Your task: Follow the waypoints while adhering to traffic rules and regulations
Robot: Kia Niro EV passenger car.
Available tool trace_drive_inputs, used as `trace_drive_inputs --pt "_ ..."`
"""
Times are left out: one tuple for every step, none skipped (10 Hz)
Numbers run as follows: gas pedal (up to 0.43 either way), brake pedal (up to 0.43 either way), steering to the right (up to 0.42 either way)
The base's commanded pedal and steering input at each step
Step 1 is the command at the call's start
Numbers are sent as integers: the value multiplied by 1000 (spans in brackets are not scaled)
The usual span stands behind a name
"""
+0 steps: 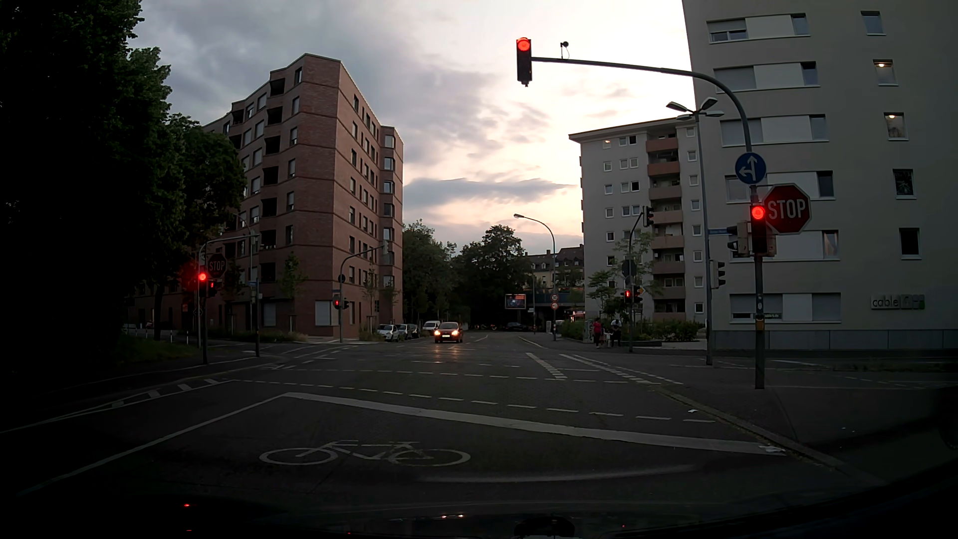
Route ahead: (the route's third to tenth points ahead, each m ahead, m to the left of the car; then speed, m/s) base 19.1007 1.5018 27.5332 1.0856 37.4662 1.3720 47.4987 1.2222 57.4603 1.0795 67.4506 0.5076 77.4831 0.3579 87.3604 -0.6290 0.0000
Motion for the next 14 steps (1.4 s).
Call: trace_drive_inputs --pt "0 189 -8" --pt "0 195 -8" --pt "0 201 -8" --pt "0 201 -8" --pt "0 207 -8" --pt "0 207 -8" --pt "0 207 -8" --pt "0 207 -8" --pt "0 207 -8" --pt "0 207 -8" --pt "0 207 -8" --pt "0 201 -8" --pt "0 207 -8" --pt "0 207 -8"
